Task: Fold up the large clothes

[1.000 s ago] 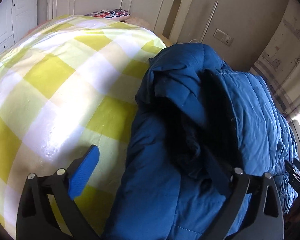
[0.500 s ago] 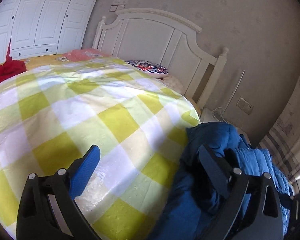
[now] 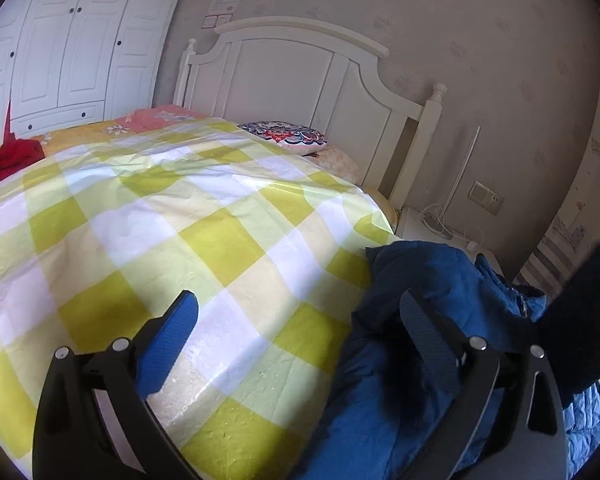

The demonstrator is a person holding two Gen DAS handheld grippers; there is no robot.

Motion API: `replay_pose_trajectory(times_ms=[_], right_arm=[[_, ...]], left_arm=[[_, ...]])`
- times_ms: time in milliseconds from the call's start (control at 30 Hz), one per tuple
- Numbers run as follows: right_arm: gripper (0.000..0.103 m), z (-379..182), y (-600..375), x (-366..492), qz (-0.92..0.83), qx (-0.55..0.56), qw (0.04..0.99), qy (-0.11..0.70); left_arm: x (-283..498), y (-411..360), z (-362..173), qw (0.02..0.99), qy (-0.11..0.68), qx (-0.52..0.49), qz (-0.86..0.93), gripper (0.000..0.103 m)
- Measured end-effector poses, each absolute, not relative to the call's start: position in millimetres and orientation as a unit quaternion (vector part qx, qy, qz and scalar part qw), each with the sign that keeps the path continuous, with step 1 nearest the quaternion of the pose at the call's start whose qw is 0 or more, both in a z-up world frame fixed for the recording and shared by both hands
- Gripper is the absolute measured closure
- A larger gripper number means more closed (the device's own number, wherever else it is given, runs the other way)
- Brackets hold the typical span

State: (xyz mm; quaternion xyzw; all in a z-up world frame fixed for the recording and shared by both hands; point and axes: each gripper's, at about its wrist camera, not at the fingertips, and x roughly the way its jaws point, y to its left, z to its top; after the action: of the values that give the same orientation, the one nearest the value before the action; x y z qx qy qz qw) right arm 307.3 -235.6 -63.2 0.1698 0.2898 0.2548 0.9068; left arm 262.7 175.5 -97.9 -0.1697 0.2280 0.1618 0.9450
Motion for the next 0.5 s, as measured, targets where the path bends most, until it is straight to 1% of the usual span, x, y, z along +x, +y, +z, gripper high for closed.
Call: replay_pose_trajectory(times_ms=[33,133,200,267,300,333,367,433,500], right_arm=[[0.070,-65,-238,309,0.248,0.164,0.907,0.297],[0.071,-75,-254,314,0.218,0.197,0.906,0.305],[0.072,-83,-281,322,0.176,0.251,0.904,0.299],[0.072,-98,-305,327,0.144,0.304,0.889,0.310],[0.071,-114,-322,334,0.122,0.343,0.869,0.334],[0.064,-127,-333,336,0.116,0.360,0.855,0.354],[0.062,-140,-336,340,0.117,0.368,0.844,0.372],[0.062,-147,-340,337,0.129,0.370,0.846,0.362],[0.062,-143,-334,336,0.121,0.348,0.857,0.359]], left_arm=[[265,173,-98,0.945,0.232,-0.164,0.161,0.003],[264,172,-98,0.946,0.231,-0.160,0.161,0.003],[261,174,-97,0.947,0.224,-0.166,0.161,0.003],[260,177,-99,0.945,0.225,-0.174,0.164,0.003],[261,179,-99,0.943,0.228,-0.177,0.163,0.003],[262,179,-100,0.942,0.233,-0.179,0.163,0.003],[264,180,-101,0.941,0.238,-0.179,0.162,0.003],[267,179,-102,0.940,0.244,-0.175,0.160,0.003],[266,177,-102,0.942,0.242,-0.170,0.159,0.003]])
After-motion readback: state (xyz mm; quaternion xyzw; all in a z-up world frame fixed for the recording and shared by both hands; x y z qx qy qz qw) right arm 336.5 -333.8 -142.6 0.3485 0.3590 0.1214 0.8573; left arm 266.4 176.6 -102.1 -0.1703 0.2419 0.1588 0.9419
